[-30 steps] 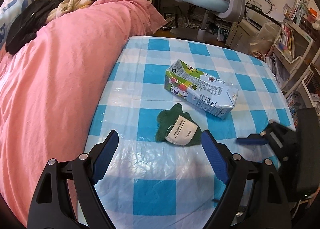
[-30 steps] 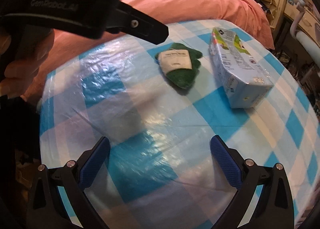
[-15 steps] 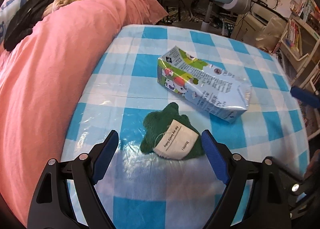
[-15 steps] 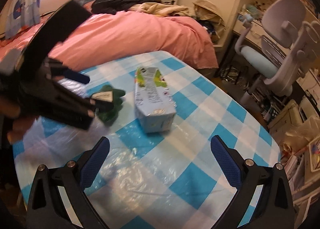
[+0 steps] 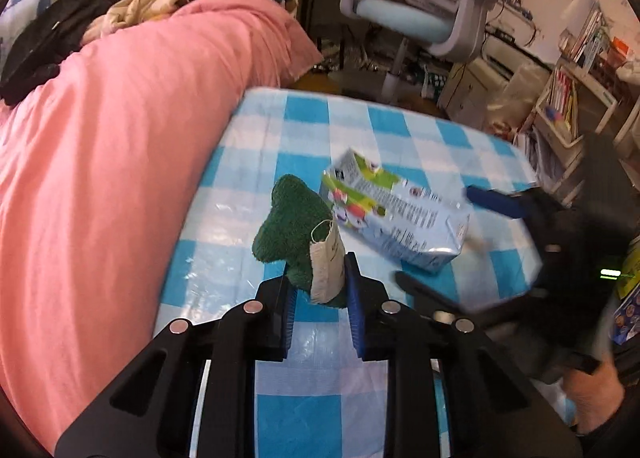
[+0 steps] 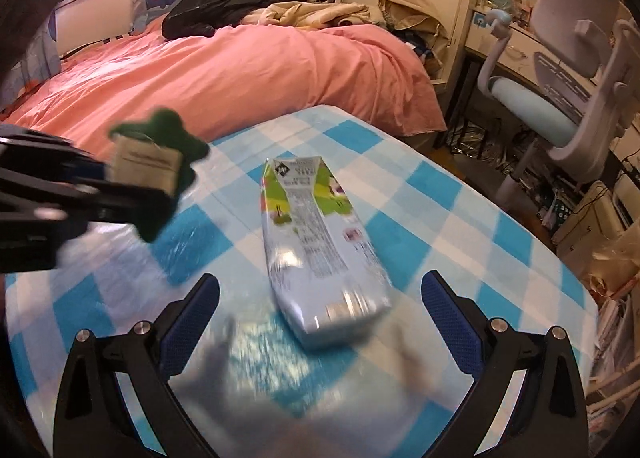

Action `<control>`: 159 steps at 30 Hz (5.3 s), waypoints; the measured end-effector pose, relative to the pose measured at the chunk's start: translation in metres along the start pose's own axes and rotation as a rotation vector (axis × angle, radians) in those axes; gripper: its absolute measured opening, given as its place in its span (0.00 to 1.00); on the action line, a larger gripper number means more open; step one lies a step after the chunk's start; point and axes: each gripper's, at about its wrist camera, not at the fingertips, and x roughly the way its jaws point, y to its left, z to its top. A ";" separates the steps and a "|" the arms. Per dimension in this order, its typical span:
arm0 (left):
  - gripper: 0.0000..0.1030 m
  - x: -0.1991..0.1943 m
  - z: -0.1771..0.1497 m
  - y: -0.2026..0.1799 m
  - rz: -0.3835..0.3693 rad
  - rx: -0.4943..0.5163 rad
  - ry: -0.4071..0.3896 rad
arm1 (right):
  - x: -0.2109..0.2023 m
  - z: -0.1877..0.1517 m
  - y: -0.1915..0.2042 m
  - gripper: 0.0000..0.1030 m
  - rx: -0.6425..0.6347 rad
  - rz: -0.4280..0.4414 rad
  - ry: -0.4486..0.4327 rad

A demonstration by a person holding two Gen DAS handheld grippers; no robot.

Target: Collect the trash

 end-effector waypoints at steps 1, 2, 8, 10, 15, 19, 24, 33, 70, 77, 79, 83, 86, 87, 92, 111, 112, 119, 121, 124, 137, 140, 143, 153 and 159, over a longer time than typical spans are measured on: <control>0.21 -0.002 0.001 0.001 -0.003 0.001 -0.003 | 0.007 0.002 0.002 0.94 -0.005 0.004 0.012; 0.21 -0.005 0.002 0.002 -0.013 0.001 -0.006 | 0.011 0.003 0.004 0.94 -0.013 0.001 0.018; 0.21 -0.016 0.005 0.004 -0.029 0.007 -0.021 | 0.022 0.005 0.001 0.75 0.004 0.042 0.060; 0.21 -0.018 0.006 0.002 -0.028 0.010 -0.025 | 0.024 0.001 -0.008 0.59 0.065 0.091 0.099; 0.23 -0.022 0.005 0.005 -0.020 -0.002 -0.029 | 0.004 -0.008 -0.020 0.58 0.147 0.184 0.092; 0.22 -0.031 0.002 0.003 -0.025 -0.001 -0.047 | -0.032 -0.015 -0.027 0.58 0.221 0.247 0.038; 0.22 -0.044 -0.007 -0.002 -0.034 0.016 -0.062 | -0.082 -0.027 -0.026 0.58 0.296 0.323 -0.031; 0.22 -0.080 -0.038 0.005 -0.003 0.032 -0.099 | -0.154 -0.063 0.016 0.58 0.322 0.414 -0.061; 0.40 -0.128 -0.256 -0.048 -0.021 0.266 0.199 | -0.229 -0.170 0.084 0.91 0.423 -0.050 -0.003; 0.63 -0.139 -0.239 -0.051 0.056 0.263 0.076 | -0.234 -0.168 0.070 0.92 0.455 -0.196 -0.060; 0.68 -0.143 -0.231 -0.053 0.068 0.261 0.031 | -0.239 -0.166 0.067 0.92 0.454 -0.244 -0.081; 0.83 -0.155 -0.207 -0.056 0.095 0.240 -0.095 | -0.245 -0.155 0.061 0.92 0.422 -0.300 -0.116; 0.89 -0.161 -0.187 -0.058 0.095 0.221 -0.159 | -0.246 -0.139 0.055 0.93 0.368 -0.330 -0.136; 0.90 -0.162 -0.178 -0.060 0.094 0.217 -0.182 | -0.247 -0.133 0.052 0.93 0.348 -0.345 -0.140; 0.93 -0.164 -0.138 -0.066 0.112 0.203 -0.278 | -0.242 -0.108 0.031 0.93 0.298 -0.393 -0.166; 0.93 -0.123 -0.035 -0.089 0.094 0.107 -0.397 | -0.216 -0.071 -0.024 0.93 0.423 -0.436 -0.259; 0.93 -0.123 -0.034 -0.091 0.089 0.109 -0.392 | -0.217 -0.071 -0.024 0.93 0.423 -0.435 -0.260; 0.93 -0.130 -0.036 -0.099 0.073 0.139 -0.405 | -0.219 -0.065 -0.022 0.93 0.411 -0.429 -0.268; 0.93 -0.130 -0.036 -0.101 0.074 0.143 -0.407 | -0.220 -0.063 -0.021 0.93 0.402 -0.428 -0.272; 0.93 -0.129 -0.035 -0.102 0.078 0.146 -0.404 | -0.219 -0.061 -0.021 0.93 0.389 -0.429 -0.276; 0.93 -0.122 -0.023 -0.092 0.109 0.125 -0.401 | -0.213 -0.055 -0.027 0.93 0.386 -0.409 -0.280; 0.93 -0.120 -0.021 -0.091 0.116 0.121 -0.403 | -0.212 -0.055 -0.029 0.93 0.389 -0.406 -0.280; 0.93 -0.118 -0.019 -0.090 0.120 0.116 -0.402 | -0.211 -0.054 -0.029 0.93 0.387 -0.406 -0.279; 0.93 -0.114 -0.014 -0.086 0.125 0.101 -0.401 | -0.206 -0.052 -0.032 0.93 0.387 -0.400 -0.273; 0.93 -0.113 -0.013 -0.086 0.132 0.103 -0.403 | -0.202 -0.052 -0.033 0.93 0.381 -0.397 -0.265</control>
